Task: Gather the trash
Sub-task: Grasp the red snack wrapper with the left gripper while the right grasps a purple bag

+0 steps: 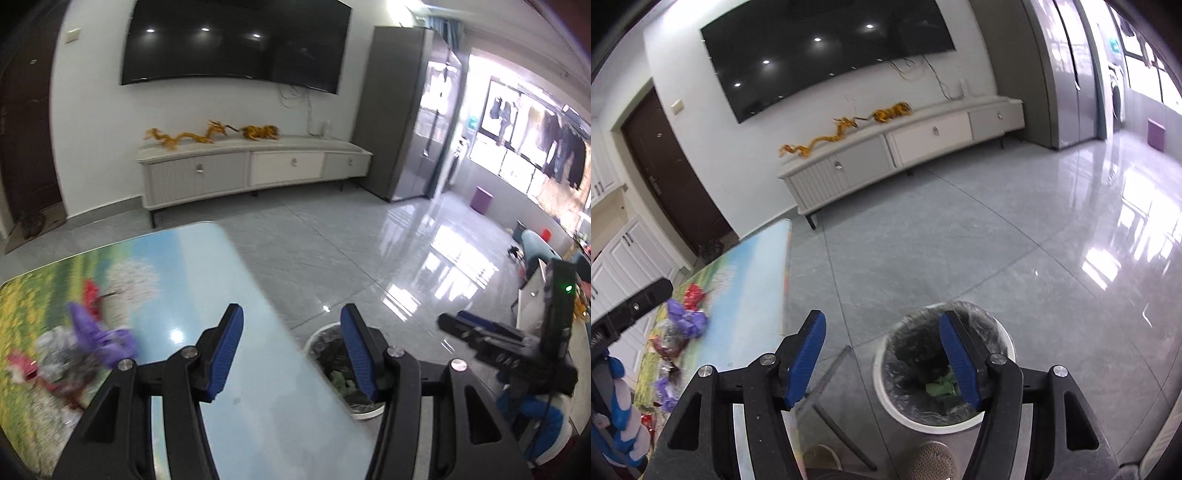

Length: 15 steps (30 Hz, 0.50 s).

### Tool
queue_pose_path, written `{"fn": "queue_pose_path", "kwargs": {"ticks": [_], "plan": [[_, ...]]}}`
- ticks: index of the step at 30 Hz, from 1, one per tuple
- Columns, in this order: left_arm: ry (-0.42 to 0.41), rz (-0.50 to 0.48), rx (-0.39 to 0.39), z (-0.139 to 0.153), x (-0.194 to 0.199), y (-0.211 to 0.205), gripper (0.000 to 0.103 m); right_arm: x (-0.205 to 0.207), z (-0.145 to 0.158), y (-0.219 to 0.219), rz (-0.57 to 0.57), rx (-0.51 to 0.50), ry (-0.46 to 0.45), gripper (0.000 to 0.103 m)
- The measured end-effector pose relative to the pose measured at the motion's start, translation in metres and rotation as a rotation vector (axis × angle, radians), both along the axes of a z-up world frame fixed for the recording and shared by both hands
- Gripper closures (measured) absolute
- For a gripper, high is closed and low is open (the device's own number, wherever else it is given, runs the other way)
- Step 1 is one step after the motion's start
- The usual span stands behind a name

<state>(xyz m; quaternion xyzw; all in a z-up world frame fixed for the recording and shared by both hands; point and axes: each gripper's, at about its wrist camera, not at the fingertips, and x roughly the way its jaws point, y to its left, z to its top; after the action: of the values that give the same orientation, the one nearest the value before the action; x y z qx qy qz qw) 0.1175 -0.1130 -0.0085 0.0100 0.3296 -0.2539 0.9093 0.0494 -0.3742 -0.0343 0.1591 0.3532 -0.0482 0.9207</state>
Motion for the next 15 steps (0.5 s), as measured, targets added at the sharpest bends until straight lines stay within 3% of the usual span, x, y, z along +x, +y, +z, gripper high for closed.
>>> {"fn": "queue_pose_path", "kwargs": {"ticks": [3,7,15], "plan": [[-0.022,0.069,0.003,0.004,-0.012,0.046,0.05,-0.007,0.021,0.023,0.04,-0.018,-0.044,0.041],[-0.051,0.181,0.008,0.009,-0.025,0.115,0.039,-0.013,0.041,0.049,0.087,-0.034,-0.09,0.041],[-0.064,0.313,0.028,0.005,-0.051,0.239,0.038,-0.021,0.072,0.1,0.193,-0.067,-0.138,0.041]]}}
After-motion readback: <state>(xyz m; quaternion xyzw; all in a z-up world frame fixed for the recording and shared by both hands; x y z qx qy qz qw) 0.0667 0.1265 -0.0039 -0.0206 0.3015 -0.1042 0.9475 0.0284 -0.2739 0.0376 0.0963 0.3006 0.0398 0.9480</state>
